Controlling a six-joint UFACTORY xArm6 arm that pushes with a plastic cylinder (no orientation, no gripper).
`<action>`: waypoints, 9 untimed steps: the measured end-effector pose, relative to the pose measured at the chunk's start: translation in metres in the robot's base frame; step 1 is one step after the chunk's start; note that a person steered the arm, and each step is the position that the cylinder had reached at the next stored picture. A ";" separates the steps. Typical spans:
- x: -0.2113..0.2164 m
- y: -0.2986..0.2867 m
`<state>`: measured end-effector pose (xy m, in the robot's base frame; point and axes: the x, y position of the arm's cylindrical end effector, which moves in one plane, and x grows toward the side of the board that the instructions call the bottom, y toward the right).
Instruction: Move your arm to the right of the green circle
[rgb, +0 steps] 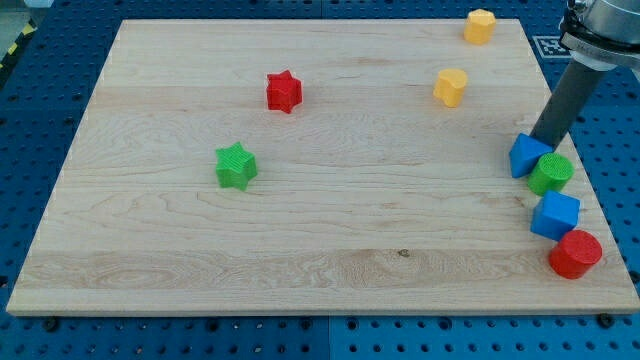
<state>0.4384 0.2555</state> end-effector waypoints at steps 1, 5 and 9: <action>0.004 0.017; 0.019 0.034; 0.052 0.032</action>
<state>0.4902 0.2875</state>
